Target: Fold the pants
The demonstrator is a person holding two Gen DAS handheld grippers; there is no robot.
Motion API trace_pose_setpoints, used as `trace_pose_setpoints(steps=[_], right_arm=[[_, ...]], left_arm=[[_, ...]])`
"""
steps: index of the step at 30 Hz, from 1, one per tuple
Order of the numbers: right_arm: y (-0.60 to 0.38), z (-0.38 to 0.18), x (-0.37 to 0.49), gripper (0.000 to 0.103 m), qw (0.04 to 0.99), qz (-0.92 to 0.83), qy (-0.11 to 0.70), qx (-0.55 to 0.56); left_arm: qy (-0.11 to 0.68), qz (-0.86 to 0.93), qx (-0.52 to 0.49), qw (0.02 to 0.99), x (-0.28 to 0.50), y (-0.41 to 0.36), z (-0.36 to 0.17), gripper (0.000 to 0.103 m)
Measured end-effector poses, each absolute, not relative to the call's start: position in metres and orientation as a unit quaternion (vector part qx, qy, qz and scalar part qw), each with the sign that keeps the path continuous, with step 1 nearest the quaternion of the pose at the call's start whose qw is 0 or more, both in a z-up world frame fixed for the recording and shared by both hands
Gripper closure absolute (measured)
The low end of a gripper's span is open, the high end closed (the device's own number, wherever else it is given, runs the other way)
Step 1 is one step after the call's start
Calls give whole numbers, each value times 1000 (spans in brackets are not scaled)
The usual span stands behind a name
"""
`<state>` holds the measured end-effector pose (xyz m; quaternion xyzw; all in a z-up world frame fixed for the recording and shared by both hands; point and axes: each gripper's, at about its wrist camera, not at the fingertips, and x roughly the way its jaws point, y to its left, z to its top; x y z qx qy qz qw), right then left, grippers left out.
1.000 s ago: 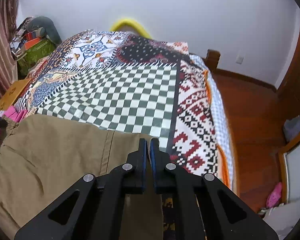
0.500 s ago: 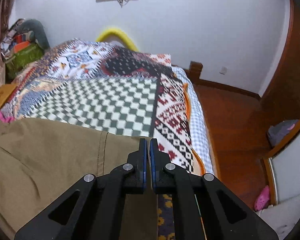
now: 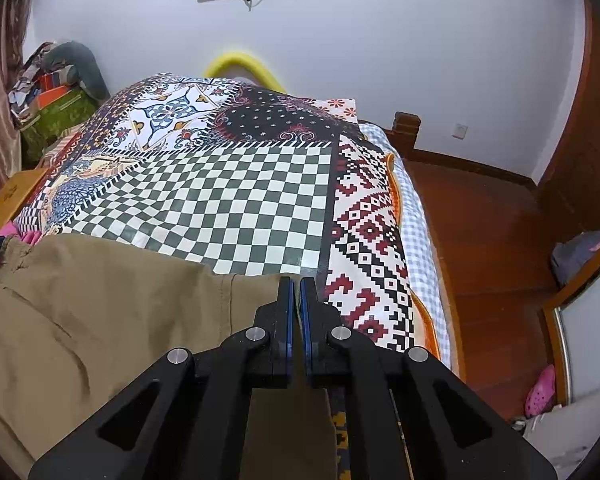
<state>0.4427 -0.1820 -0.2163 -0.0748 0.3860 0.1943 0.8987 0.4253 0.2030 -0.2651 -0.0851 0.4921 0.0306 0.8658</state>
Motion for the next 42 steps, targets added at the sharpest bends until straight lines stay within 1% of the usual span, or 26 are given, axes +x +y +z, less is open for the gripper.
trace_pose_setpoints(steps=[2,9,10,11,13,16,19,25,28,30,34,35,36,37,42], right_arm=[[-183,-217,444,100,898,194,388,-74],[-185,-215,441,100,899,193,388,-68],[-185,-215,440,100,898,194,388,-68],[-185,-215,439,100,898,195,388,-70],[-184,-215,439,100,898,195,388,-73],[-185,-215,440,100,898,196,388,-71],[-186,-216,440,100,898,196,388,-67],[-186,-221,439,100,896,199,390,-69],[-186,-222,438,100,896,199,390,-72],[-186,-223,438,100,896,198,390,-70],[-186,-222,439,100,897,200,389,-63],[-186,-221,439,100,897,201,388,-61],[-186,-220,439,100,898,202,387,-59],[-185,-219,439,100,898,203,386,-57],[-185,-209,435,100,902,206,375,-54]], left_arm=[[489,25,-93,867,423,203,-261,68],[478,30,-87,874,421,198,-247,68],[470,34,-93,877,418,199,-242,66],[463,33,-98,880,416,200,-239,58],[451,22,-109,885,412,200,-233,45],[461,4,-92,883,414,188,-236,44],[485,3,-75,872,424,179,-251,44],[516,-22,-137,846,443,188,-284,45],[513,-46,-147,845,448,187,-284,55],[515,-57,-149,842,452,185,-285,56],[521,-53,-125,843,456,178,-286,62],[517,-51,-119,846,456,176,-284,67],[513,-47,-115,849,456,176,-283,76],[511,-43,-110,852,455,176,-280,93],[488,-34,-88,868,452,173,-261,97]])
